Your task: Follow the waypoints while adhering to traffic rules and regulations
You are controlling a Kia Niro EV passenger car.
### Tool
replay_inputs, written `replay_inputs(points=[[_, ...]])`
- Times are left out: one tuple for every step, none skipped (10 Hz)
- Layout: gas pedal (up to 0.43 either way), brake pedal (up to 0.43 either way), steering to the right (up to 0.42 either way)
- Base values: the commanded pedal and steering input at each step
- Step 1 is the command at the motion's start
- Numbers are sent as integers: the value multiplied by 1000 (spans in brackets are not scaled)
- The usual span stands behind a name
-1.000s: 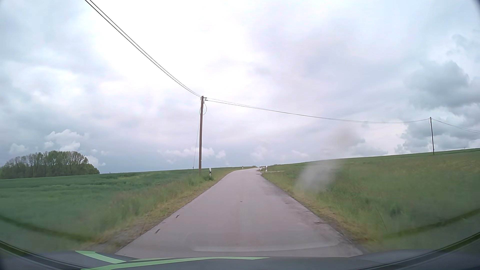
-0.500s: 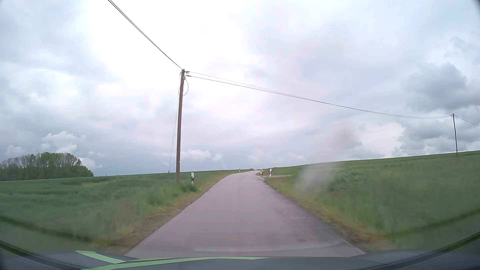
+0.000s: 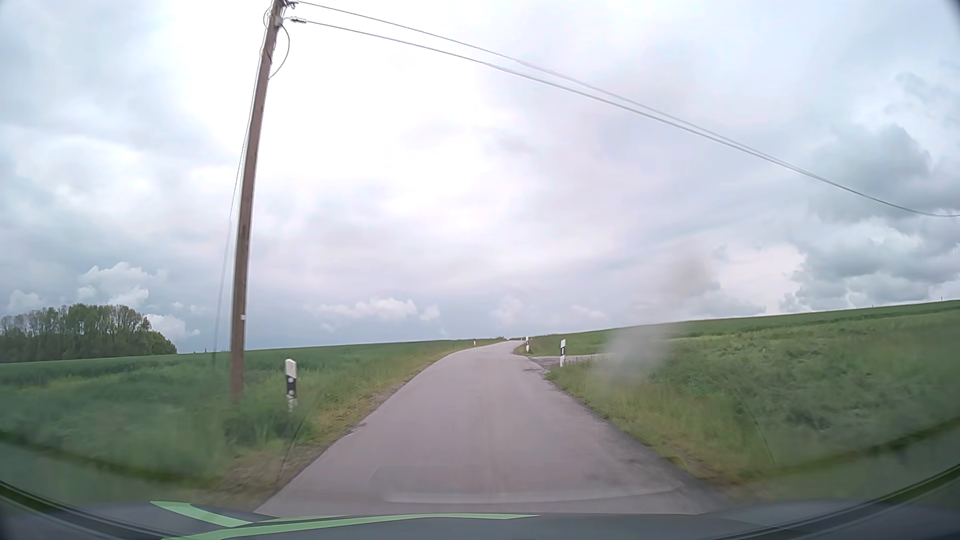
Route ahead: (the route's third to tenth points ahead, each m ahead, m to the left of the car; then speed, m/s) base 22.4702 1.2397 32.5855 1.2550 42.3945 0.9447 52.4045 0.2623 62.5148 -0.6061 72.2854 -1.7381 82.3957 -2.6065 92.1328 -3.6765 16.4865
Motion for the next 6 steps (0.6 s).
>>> replay_inputs(points=[[488,0,3],[480,0,3],[469,0,2],[469,0,2],[461,0,2],[449,0,2]])
